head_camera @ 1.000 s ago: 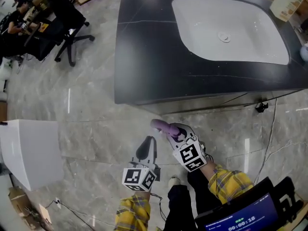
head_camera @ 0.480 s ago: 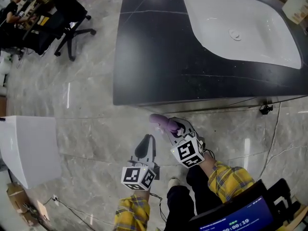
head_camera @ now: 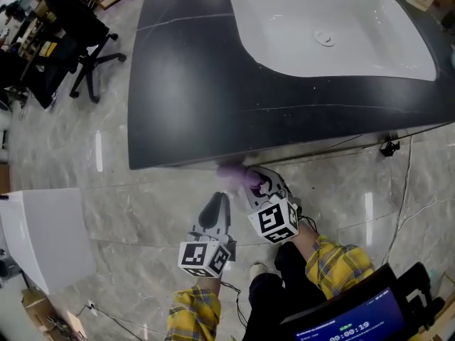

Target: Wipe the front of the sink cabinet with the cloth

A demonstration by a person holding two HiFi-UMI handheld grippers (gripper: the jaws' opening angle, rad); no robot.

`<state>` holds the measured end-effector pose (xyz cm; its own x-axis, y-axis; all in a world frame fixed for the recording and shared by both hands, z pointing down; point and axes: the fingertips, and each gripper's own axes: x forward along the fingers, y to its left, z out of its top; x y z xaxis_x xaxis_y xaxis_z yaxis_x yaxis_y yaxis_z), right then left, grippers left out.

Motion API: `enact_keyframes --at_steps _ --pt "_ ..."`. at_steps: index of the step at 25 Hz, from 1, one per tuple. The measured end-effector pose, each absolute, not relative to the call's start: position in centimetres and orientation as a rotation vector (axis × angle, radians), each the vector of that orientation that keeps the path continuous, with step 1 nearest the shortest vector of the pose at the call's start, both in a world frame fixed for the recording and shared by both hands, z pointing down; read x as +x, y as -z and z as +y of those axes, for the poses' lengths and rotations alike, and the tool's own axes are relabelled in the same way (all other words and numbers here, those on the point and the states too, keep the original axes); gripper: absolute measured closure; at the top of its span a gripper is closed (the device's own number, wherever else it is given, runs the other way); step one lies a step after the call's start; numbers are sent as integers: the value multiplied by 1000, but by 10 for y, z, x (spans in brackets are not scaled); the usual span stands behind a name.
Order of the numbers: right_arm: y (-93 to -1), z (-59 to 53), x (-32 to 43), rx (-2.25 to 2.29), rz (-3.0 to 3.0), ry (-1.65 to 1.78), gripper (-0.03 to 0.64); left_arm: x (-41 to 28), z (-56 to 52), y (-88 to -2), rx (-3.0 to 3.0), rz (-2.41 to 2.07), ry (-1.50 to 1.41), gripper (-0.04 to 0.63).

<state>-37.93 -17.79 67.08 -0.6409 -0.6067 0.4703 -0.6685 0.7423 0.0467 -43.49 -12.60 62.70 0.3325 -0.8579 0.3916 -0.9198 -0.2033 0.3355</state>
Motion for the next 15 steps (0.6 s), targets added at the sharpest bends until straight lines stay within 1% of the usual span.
enact_keyframes --at_steps 6,15 --pt "-666 -184 -333 1066 -2447 -212 551 -399 -140 -628 2128 -1505 -174 557" --pt "-667 -193 -251 1230 -2375 -267 549 -325 -157 -627 2226 -1357 -213 557"
